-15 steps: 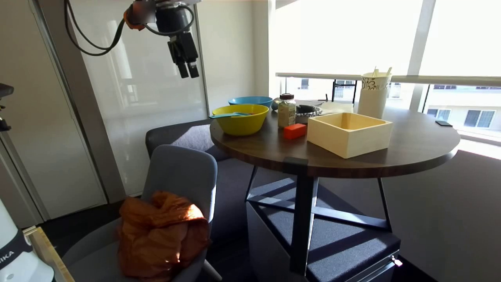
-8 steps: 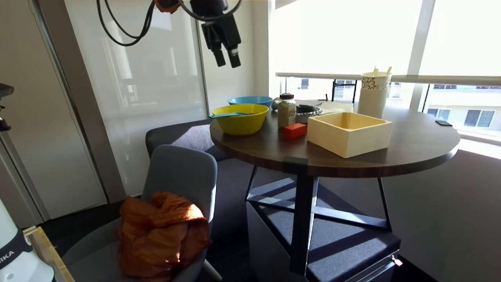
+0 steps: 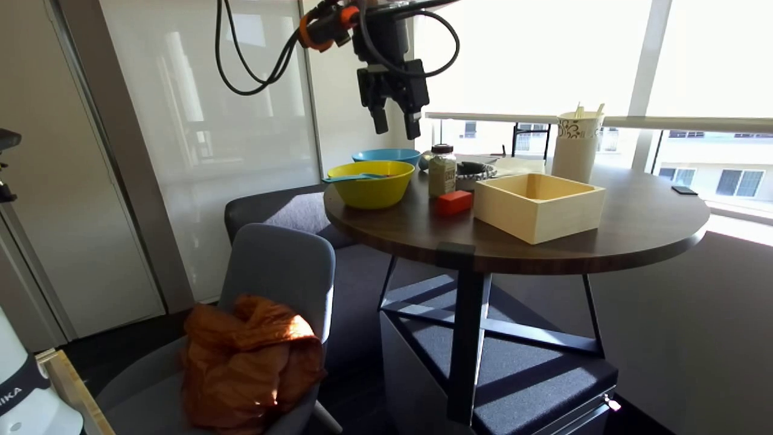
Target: Put the orange block in the box
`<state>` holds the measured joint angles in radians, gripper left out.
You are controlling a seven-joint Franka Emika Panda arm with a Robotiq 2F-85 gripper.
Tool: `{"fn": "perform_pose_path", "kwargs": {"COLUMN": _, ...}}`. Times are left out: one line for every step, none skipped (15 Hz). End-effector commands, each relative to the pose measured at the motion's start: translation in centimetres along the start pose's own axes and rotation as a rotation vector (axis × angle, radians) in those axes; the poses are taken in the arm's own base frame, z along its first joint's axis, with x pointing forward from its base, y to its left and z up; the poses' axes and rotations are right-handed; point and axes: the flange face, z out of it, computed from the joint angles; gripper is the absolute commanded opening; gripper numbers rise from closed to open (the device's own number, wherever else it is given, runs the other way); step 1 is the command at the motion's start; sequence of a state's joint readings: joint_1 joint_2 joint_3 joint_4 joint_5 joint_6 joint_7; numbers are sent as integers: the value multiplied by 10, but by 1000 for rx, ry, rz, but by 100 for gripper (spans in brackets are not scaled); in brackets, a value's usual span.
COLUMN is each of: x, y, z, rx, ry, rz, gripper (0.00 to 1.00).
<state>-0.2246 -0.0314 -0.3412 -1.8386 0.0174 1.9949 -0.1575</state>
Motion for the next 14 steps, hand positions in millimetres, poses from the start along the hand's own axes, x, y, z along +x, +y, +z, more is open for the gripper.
{"fn": "perform_pose_path", "kwargs": {"x": 4, "y": 0, "z": 3, "rx": -3, "ry": -5, "rz": -1, "gripper": 100}}
{"fn": "perform_pose_path", "kwargs": {"x": 6, "y": 0, "z": 4, "rx": -5, "ry": -6, "rz": -1, "gripper": 100}}
{"fn": "perform_pose_path", "kwargs": {"x": 6, "y": 0, "z": 3, "rx": -5, "ry": -5, "rz": -2, "gripper": 100}}
{"fn": "perform_pose_path", "kwargs": {"x": 7, "y": 0, "z": 1, "rx": -5, "ry": -4, "rz": -2, "gripper": 100}}
{"fn": "perform_pose_path", "kwargs": {"x": 7, "y": 0, "z": 0, "rx": -5, "ry": -4, "rz": -2, "gripper": 100}}
{"fn": "perform_pose_path", "kwargs": {"x": 7, "y": 0, "z": 0, "rx": -5, "ry": -3, "rz": -2, "gripper": 100}}
{"fn": "perform_pose_path", "kwargs": {"x": 7, "y": 0, "z": 0, "rx": -5, "ry": -3, "rz": -2, "gripper": 100}}
{"fn": "perform_pose_path", "kwargs": {"x": 7, "y": 0, "z": 0, "rx": -5, "ry": -3, "rz": -2, "gripper": 100}}
{"fn": "perform_pose_path", "kwargs": {"x": 11, "y": -1, "z": 2, "rx": 1, "ry": 15, "rz": -21, "gripper": 100}}
{"fn": "perform_pose_path", "kwargs": {"x": 14, "y": 0, "z": 6, "rx": -4, "ry": 8, "rz": -21, "gripper": 100}}
{"fn": "perform_pose_path", "kwargs": {"x": 17, "y": 3, "z": 11, "rx": -12, "ry": 15, "rz": -18, "gripper": 100}}
{"fn": "perform_pose_path", "kwargs": {"x": 20, "y": 6, "z": 16, "rx": -19, "ry": 3, "rz": 3, "gripper": 100}}
{"fn": "perform_pose_path", "kwargs": {"x": 22, "y": 10, "z": 20, "rx": -28, "ry": 0, "rz": 30, "gripper": 100}}
{"fn": "perform_pose_path", "kwargs": {"x": 24, "y": 13, "z": 25, "rx": -39, "ry": -6, "rz": 54, "gripper": 100}}
